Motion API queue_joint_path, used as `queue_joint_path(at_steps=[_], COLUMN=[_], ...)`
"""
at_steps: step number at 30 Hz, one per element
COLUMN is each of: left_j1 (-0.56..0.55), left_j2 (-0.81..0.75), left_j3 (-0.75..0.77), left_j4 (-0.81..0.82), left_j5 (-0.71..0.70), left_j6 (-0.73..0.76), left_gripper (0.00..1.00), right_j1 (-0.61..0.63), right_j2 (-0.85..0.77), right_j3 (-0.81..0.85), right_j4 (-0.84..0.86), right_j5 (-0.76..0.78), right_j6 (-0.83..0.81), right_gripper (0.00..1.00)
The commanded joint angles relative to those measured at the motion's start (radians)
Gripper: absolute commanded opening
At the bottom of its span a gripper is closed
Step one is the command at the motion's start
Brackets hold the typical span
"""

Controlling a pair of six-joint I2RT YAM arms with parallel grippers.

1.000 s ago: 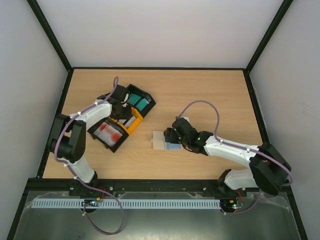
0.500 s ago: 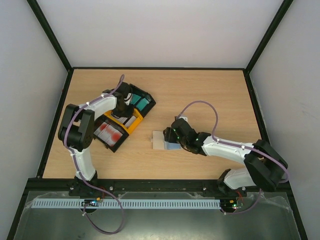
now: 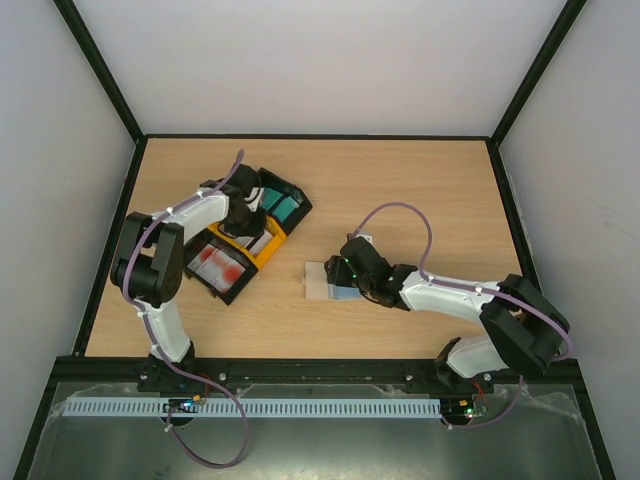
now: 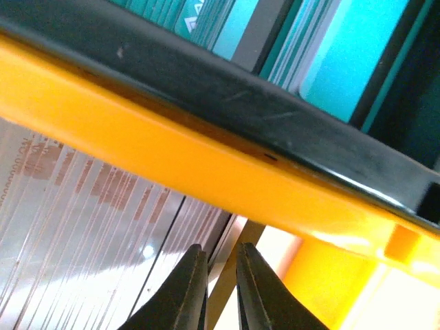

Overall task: Put the credit cards into the card holder
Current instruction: Pick up the credit card from the storage box.

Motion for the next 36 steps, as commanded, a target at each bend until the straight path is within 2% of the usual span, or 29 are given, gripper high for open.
queue_joint_path(at_steps=[1, 14, 18, 22, 25, 31, 36], left_j1=[-0.013, -0.02, -0.023, -0.025, -0.028, -0.033, -0.042], left_j2=[-0.047, -0.088, -0.104, -0.077, -0.058, -0.07, -0.071], left_j3=[-0.012, -0.069, -0.083, -0.08, -0.075, -0.058, -0.05], left_j4=[-0.069, -0.087, -0.082, -0.081, -0.07, -0.053, -0.059], left_j5=[0.085, 0.22, 0.255, 0.228, 0.201, 0.176, 0.14], left_j6=[0.007, 0.019, 0.041, 0.041, 0.034, 0.031, 0.038], left_gripper=[0.15, 0.12, 0.18, 0.19, 0.28, 0.31, 0.39], right_j1=[-0.003, -0.003, -0.003, -0.003, -0.003, -0.003, -0.003], right_j2=[0.019, 0.042, 0.051, 0.064, 0.072, 0.087, 0.087], right_j3=[-0.01, -0.014, -0.013, -0.008, -0.006, -0.001, 0.002], right_j4=[0.034, 0.038, 0.045, 0.049, 0.052, 0.052, 0.052], right_j5=[0.006, 0.005, 0.002, -0.003, -0.007, -0.015, -0.016], right_j6=[-0.002, 0.007, 0.005, 0.003, 0.002, 0.0, 0.0], right_gripper=[0.65, 0.64, 0.64, 0.64, 0.64, 0.64, 0.64])
